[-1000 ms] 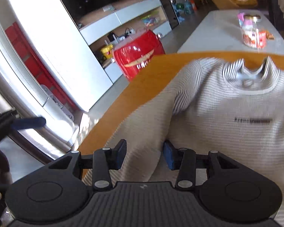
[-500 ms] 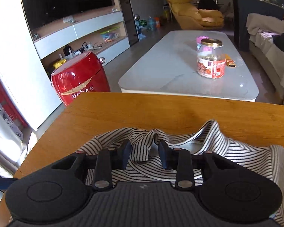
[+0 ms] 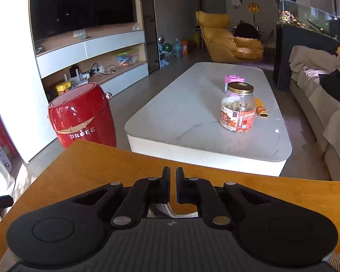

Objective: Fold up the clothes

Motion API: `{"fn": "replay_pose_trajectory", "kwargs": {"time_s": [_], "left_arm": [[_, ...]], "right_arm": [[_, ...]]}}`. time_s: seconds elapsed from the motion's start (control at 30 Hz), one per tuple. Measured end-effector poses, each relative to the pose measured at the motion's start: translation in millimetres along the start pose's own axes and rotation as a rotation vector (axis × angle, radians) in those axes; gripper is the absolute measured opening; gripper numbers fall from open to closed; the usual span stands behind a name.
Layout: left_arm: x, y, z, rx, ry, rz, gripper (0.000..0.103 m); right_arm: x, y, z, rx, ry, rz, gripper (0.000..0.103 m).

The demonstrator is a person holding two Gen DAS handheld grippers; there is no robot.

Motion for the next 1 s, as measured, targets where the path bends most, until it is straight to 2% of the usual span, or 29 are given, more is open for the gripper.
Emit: {"fn": "replay_pose_trajectory", "kwargs": {"time_s": [0.07,0.23,0.3,0.4,0.47,0.53,0.57,0.6,0.67,0.77,0.9,0.97,1.0], "left_arm": [[14,-3,1,0.018,-0.077,0.003,0.101],[42,-11,-14,-0.011,-0.220,-0.002,0.103],[51,-14,-23,-0.036,-0.254,-0.023,0.103],[66,-18,-35,-0.089,-0.275,-0.061,0.103],[77,-20,-40,-0.127,-0.278,-0.082,0.103],[90,-23,-41,-0.152,-0.284,-0.100,0.103],[97,-24,-40,-0.165,-0.291,-0.111,0.103],[106,-27,-39,-0.181,-0.299,-0.122,0.103],[123,-33,-37,-0.216,-0.315,-0.140,0.103],[147,-44,-35,-0.265,-0.348,-0.163,0.103],[163,-61,-51,-0.336,-0.437,-0.181,0.103],[158,-71,-67,-0.391,-0.429,-0.194,0.103],[152,-77,-77,-0.440,-0.394,-0.210,0.103]], "right_arm": [[22,-18,7,0.008,0.064,0.035,0.010],[78,-89,49,-0.080,0.412,0.256,0.016],[89,-122,71,-0.136,0.522,0.350,0.028],[90,-151,100,-0.136,0.542,0.381,0.043],[84,-164,117,-0.125,0.529,0.383,0.044],[85,-166,132,-0.083,0.519,0.333,0.042],[85,-166,139,-0.060,0.513,0.308,0.027],[87,-163,146,-0.020,0.503,0.279,0.006],[93,-151,153,0.024,0.495,0.230,0.005],[114,-111,134,0.008,0.477,0.108,0.004],[144,-65,103,-0.047,0.445,-0.022,0.004],[152,-55,93,-0.059,0.430,-0.048,0.004],[155,-53,89,-0.062,0.420,-0.057,0.004]]}}
Point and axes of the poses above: each gripper's, at about its wrist camera, not at the fingertips, and x roughly against the way its jaws point, z to its left, y to its top, the point moved 4 cm from there along -x, roughly the way its jaws point, and after that the axes turned 7 degrees about z, right-handed, at the moved point
